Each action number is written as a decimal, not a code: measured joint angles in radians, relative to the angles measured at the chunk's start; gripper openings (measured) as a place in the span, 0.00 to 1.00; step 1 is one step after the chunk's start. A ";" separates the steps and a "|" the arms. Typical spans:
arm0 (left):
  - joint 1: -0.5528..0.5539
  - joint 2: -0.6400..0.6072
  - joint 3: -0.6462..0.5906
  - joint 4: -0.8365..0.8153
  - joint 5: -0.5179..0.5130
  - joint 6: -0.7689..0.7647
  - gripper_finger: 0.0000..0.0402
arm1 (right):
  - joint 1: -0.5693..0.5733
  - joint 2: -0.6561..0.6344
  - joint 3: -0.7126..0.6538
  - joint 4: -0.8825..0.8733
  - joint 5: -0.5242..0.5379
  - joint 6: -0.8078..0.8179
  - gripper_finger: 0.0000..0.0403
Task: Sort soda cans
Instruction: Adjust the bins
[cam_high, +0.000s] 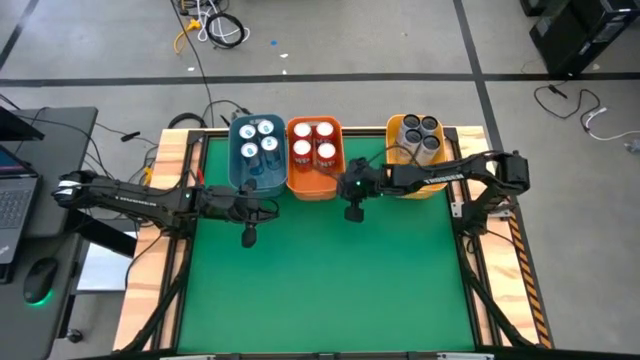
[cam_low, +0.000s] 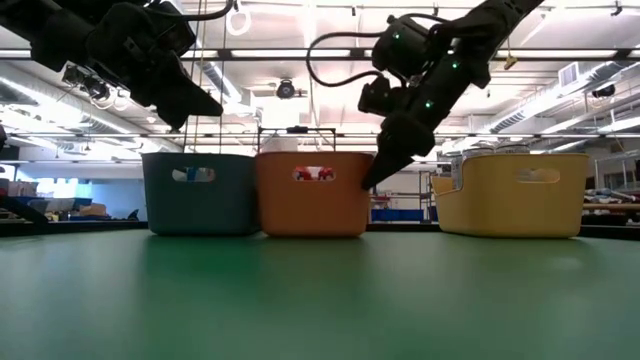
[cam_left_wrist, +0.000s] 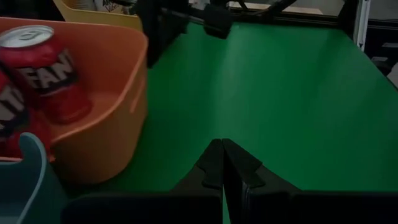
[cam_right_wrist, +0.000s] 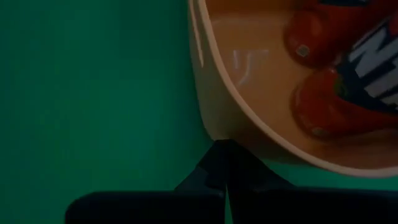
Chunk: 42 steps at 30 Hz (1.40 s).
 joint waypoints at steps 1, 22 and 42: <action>0.000 0.000 0.000 0.000 0.000 0.000 0.00 | -0.011 0.000 0.000 0.005 0.004 -0.010 0.00; 0.000 0.000 0.000 -0.002 0.010 0.028 0.00 | 0.078 -0.324 0.153 -0.627 0.154 0.345 0.02; -0.002 0.000 0.000 -0.005 0.024 0.037 0.00 | -0.017 -0.285 0.119 -0.891 0.159 0.468 0.44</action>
